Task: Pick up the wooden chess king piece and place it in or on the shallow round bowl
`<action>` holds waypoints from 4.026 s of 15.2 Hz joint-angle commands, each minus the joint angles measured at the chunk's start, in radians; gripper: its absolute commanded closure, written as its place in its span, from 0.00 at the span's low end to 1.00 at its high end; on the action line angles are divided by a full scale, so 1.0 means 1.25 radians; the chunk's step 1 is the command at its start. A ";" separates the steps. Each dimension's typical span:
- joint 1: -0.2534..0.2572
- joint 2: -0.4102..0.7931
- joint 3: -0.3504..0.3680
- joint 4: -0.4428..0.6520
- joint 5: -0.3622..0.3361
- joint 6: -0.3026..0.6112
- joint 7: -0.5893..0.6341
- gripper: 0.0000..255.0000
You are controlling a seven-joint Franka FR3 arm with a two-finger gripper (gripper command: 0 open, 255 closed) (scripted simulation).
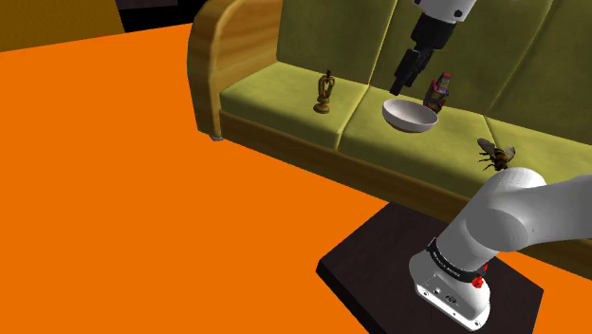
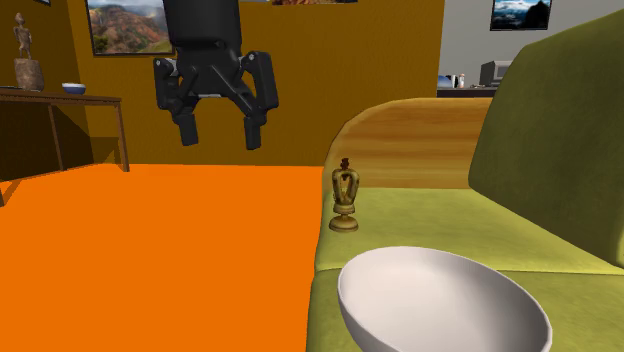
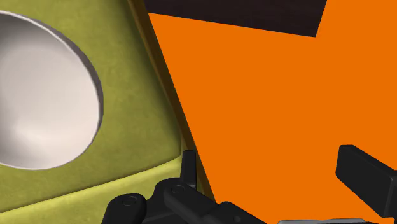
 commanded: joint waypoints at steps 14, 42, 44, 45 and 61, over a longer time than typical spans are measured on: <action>-0.001 0.409 -0.031 0.248 -0.036 0.142 -0.065 0.00; -0.007 0.684 -0.044 0.430 -0.042 0.225 -0.103 1.00; -0.007 0.684 -0.044 0.430 -0.042 0.225 -0.103 1.00; -0.007 0.684 -0.044 0.430 -0.042 0.225 -0.103 1.00; -0.007 0.691 -0.044 0.579 -0.040 0.084 -0.109 1.00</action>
